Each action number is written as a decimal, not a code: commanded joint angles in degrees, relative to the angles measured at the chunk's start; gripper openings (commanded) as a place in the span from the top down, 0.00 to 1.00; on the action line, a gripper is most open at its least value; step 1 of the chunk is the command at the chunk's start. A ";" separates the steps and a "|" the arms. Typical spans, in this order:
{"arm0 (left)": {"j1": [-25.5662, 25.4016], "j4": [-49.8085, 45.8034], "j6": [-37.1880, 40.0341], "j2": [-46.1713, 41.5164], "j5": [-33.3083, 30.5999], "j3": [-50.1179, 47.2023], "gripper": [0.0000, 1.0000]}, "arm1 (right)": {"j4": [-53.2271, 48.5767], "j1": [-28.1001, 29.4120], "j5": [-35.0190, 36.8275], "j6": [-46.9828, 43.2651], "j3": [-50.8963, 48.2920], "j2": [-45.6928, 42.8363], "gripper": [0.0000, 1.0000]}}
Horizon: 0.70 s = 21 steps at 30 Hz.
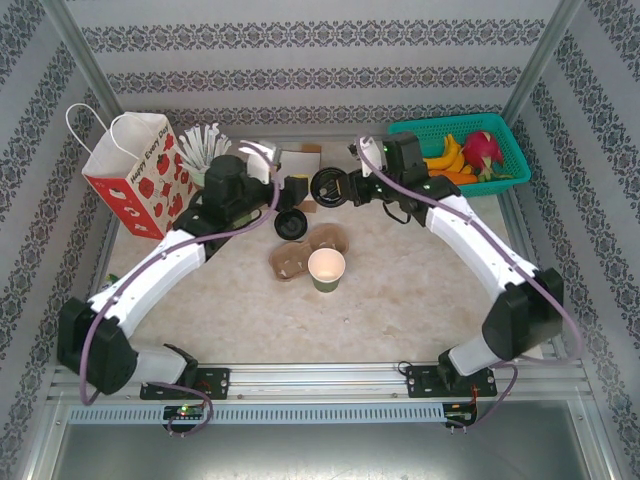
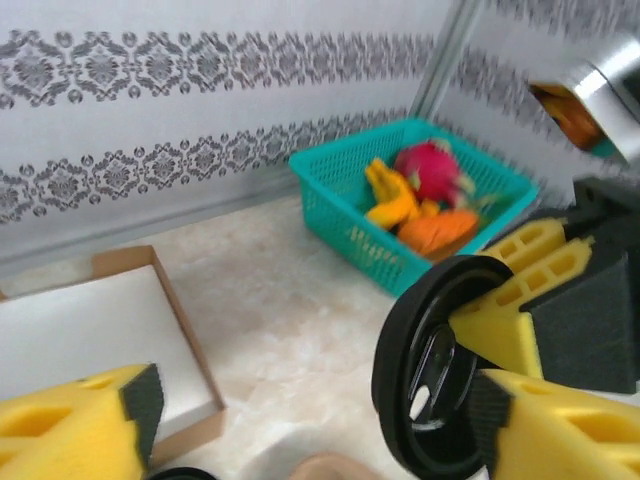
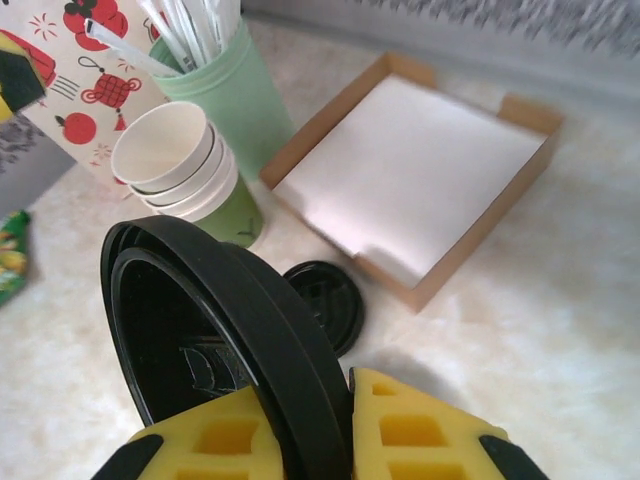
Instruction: Pack the takeout coffee
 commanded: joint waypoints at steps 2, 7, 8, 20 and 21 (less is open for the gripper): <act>1.86 2.65 -13.40 -3.99 -4.01 -2.19 0.00 | 6.15 2.11 9.90 -17.74 -2.57 -4.25 1.00; 6.38 -4.18 -21.99 -2.48 2.45 2.10 0.00 | 22.57 6.51 15.68 -41.38 -11.76 -10.52 1.00; 7.11 -4.83 -23.53 -1.99 4.47 2.77 0.00 | 27.92 7.01 14.83 -47.10 -14.95 -11.90 1.00; 11.14 -16.34 -22.67 1.52 21.63 11.72 0.00 | 46.65 9.29 7.23 -73.92 -23.56 -15.36 1.00; 11.14 -17.78 -21.82 1.85 22.45 12.78 0.00 | 48.99 9.32 5.96 -75.49 -24.44 -15.34 1.00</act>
